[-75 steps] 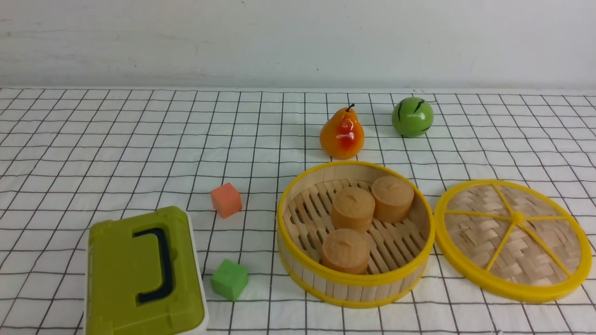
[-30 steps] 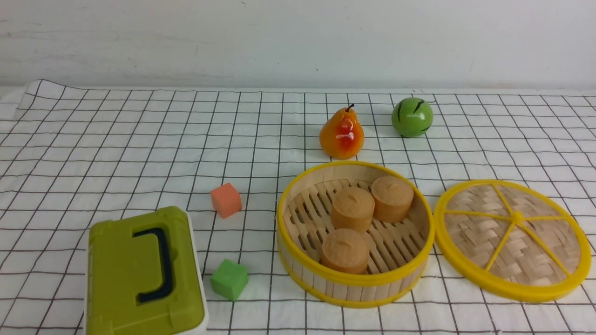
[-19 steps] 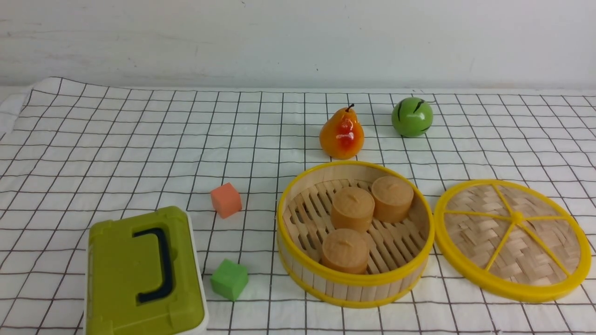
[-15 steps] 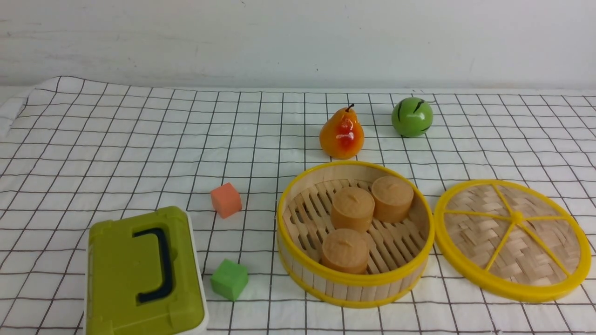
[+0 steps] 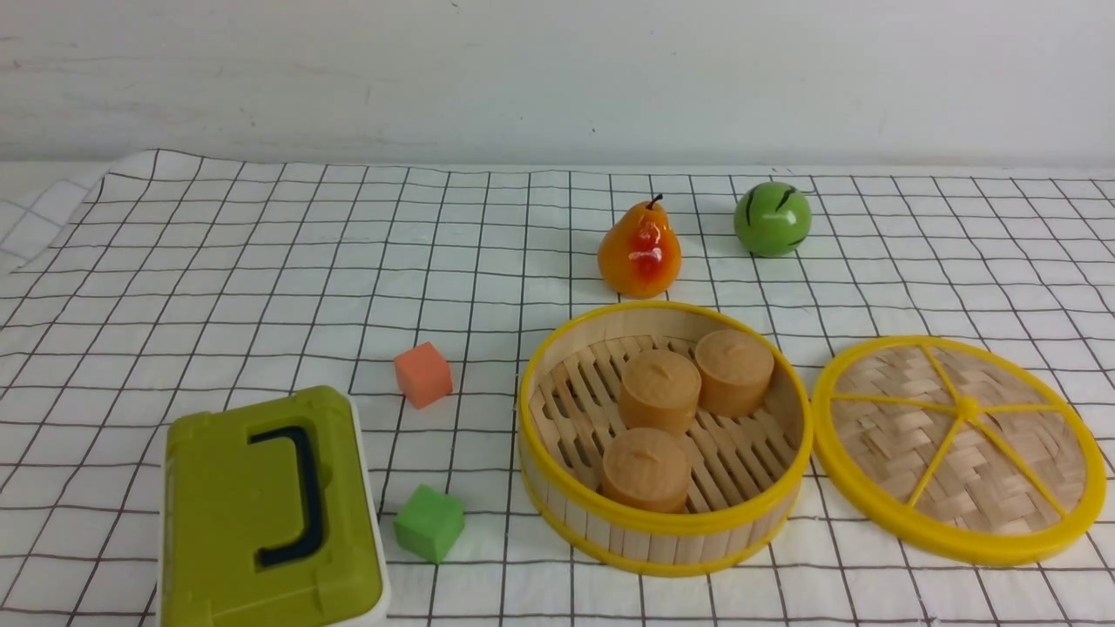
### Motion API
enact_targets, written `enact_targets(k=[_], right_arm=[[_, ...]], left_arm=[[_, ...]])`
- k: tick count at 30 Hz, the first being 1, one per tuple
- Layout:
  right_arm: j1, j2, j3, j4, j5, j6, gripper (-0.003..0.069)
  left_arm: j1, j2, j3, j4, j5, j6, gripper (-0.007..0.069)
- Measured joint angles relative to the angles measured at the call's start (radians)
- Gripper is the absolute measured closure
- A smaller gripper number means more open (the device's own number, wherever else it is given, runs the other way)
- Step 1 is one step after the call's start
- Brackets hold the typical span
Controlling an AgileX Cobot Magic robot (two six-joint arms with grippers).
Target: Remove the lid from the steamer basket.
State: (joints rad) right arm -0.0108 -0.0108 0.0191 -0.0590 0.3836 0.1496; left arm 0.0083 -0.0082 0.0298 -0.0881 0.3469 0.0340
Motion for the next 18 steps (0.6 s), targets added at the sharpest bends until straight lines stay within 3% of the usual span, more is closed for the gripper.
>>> enact_targets(k=[18], right_arm=[[0.0, 0.0, 0.0, 0.0, 0.0, 0.0, 0.0639]], left_arm=[[0.0, 0.0, 0.0, 0.0, 0.0, 0.0, 0.0386]])
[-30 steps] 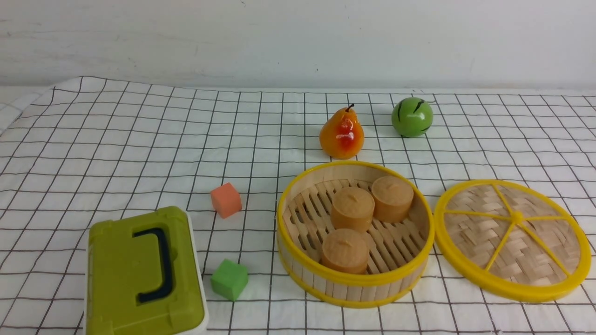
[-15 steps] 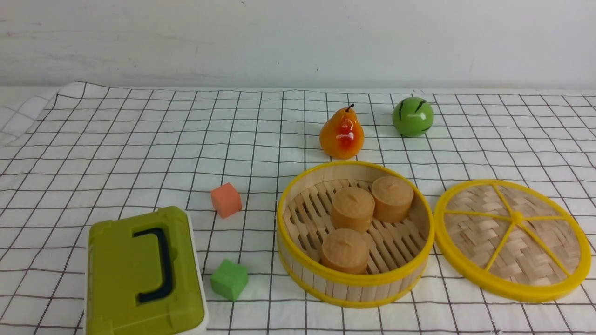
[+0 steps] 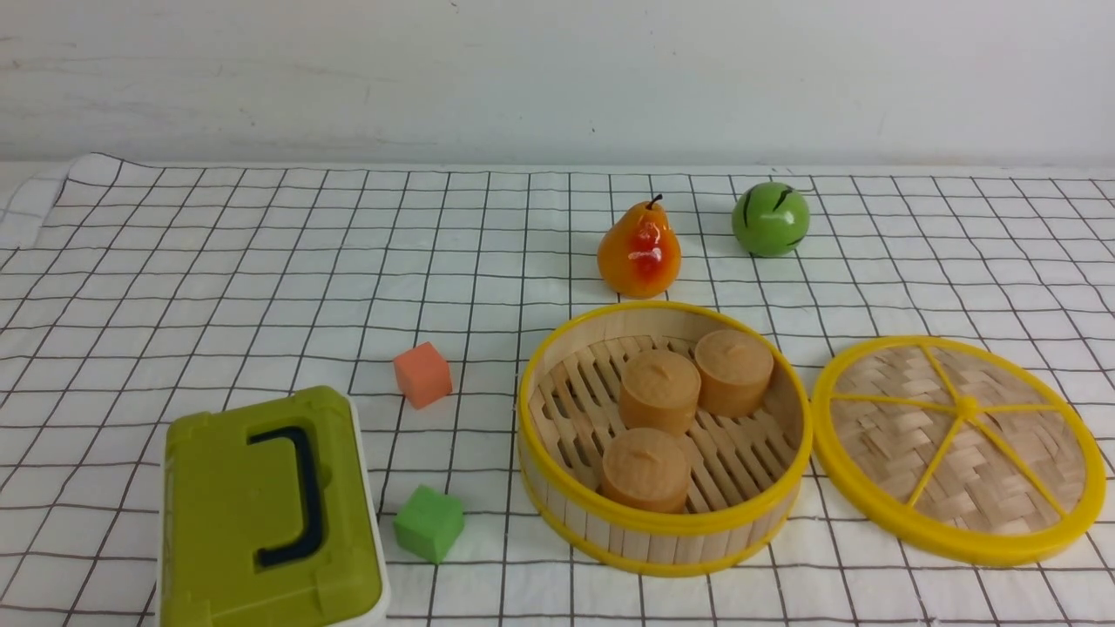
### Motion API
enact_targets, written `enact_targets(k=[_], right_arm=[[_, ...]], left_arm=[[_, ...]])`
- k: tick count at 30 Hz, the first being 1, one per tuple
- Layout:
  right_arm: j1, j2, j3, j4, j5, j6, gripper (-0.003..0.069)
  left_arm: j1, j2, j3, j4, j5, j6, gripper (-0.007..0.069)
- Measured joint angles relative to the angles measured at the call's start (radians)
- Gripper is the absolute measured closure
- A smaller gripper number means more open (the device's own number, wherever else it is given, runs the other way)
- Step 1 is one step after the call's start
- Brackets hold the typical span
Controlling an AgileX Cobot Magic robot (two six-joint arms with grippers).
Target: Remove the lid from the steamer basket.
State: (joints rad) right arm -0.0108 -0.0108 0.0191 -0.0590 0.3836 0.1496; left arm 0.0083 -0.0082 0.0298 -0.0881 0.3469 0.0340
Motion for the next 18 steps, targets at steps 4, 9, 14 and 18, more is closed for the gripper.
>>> enact_targets(k=[4, 9, 14, 18], right_arm=[[0.0, 0.0, 0.0, 0.0, 0.0, 0.0, 0.0636], [0.0, 0.0, 0.0, 0.0, 0.0, 0.0, 0.0636], [0.0, 0.0, 0.0, 0.002, 0.0, 0.0, 0.0629], [0.0, 0.0, 0.0, 0.002, 0.0, 0.0, 0.0628]], left_arm=[[0.0, 0.0, 0.0, 0.0, 0.0, 0.0, 0.0386], [0.0, 0.0, 0.0, 0.0, 0.0, 0.0, 0.0386], [0.0, 0.0, 0.0, 0.0, 0.0, 0.0, 0.0386], [0.0, 0.0, 0.0, 0.0, 0.0, 0.0, 0.0386]])
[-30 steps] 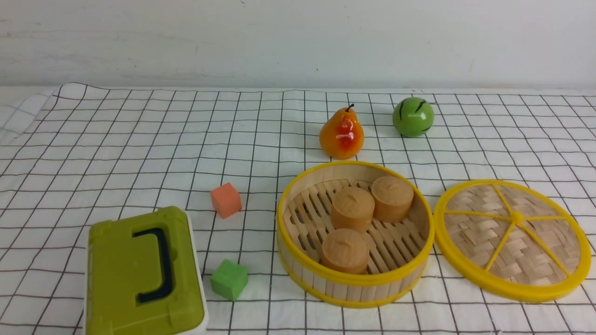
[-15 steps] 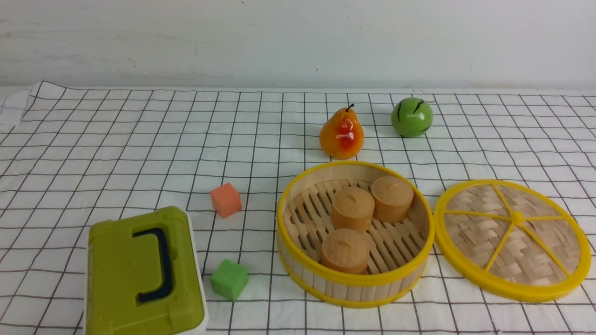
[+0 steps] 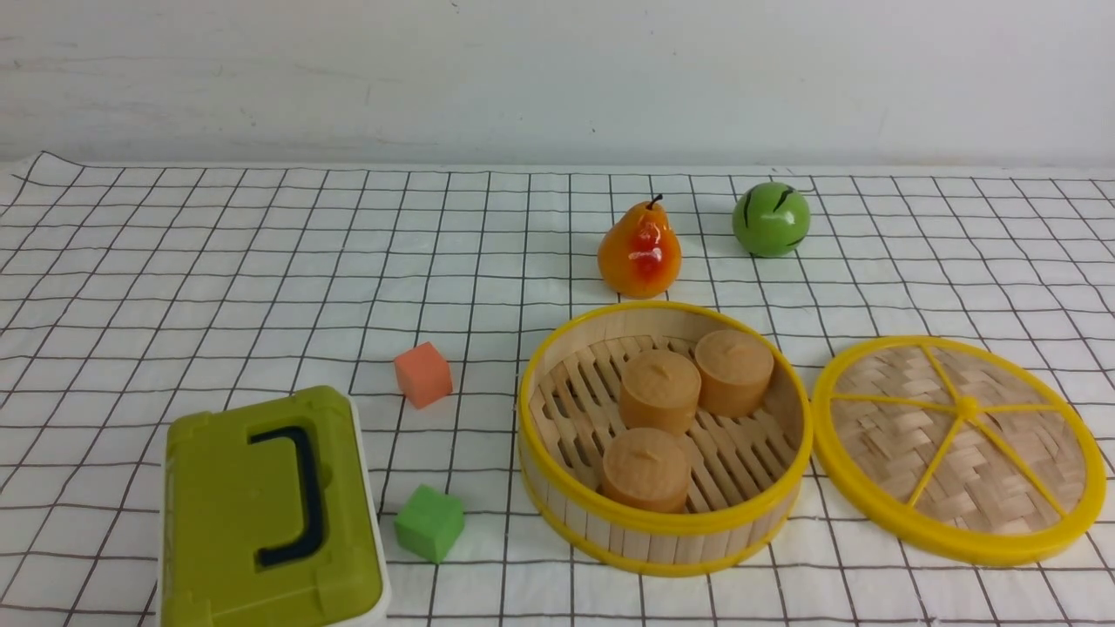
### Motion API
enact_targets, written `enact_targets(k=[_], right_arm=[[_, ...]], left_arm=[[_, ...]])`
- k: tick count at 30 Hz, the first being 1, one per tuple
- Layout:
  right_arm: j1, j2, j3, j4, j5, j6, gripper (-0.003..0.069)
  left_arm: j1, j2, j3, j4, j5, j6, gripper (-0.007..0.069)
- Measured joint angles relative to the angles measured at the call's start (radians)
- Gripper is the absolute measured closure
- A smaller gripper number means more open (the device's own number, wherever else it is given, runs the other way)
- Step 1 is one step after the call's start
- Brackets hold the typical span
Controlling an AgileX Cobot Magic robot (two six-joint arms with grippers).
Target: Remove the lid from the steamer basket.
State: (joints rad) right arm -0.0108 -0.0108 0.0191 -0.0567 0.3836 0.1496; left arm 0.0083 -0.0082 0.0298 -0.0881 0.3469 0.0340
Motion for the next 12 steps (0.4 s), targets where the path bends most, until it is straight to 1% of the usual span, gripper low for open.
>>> enact_targets(k=[12], right_arm=[[0.0, 0.0, 0.0, 0.001, 0.0, 0.0, 0.0617]], left_arm=[[0.0, 0.0, 0.0, 0.0, 0.0, 0.0, 0.0386]])
